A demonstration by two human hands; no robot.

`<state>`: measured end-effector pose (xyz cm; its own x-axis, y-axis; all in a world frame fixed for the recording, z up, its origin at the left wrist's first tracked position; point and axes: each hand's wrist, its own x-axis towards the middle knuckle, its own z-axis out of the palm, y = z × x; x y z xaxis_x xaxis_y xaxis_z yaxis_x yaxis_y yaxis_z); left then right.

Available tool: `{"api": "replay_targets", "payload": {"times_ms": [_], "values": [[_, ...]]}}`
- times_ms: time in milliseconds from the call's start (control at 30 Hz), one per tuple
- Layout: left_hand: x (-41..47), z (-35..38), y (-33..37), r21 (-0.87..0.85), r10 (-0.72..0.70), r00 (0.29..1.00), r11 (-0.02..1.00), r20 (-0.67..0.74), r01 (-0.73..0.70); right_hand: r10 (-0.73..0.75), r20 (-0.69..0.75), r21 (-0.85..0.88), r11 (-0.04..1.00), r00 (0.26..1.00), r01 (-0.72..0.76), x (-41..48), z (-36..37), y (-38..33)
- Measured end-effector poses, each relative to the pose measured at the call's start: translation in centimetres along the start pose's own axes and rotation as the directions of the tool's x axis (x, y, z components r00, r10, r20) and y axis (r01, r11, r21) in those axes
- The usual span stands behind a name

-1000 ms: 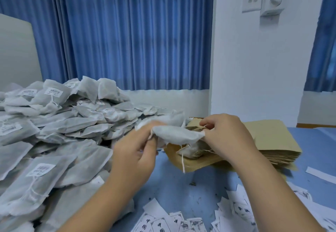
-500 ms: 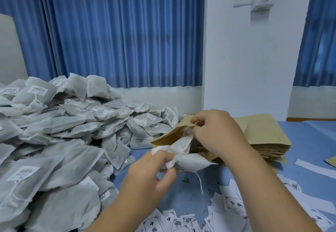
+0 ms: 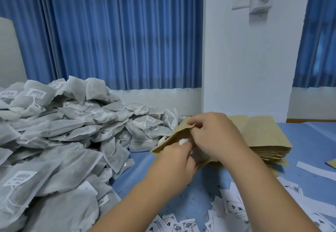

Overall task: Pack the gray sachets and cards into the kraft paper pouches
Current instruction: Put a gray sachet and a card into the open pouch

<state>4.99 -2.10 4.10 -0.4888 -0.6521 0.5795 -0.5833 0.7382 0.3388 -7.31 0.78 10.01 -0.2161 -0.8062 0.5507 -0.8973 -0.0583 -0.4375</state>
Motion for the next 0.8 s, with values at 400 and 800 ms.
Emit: {"api": "replay_targets", "payload": {"times_ms": [400,800], "values": [[2.7,-1.4,-0.7,0.001,0.069,0.954,0.997,0.292,-0.072,-0.001,-0.103,-0.044,0.999,0.995,-0.004,0.2,-0.3,-0.3],[3.2,-11.5,-7.0,0.543,-0.127,0.987,0.824,-0.102,0.162,0.029,-0.072,0.019,0.999,0.997,-0.028,0.1,0.9,-0.5]]}}
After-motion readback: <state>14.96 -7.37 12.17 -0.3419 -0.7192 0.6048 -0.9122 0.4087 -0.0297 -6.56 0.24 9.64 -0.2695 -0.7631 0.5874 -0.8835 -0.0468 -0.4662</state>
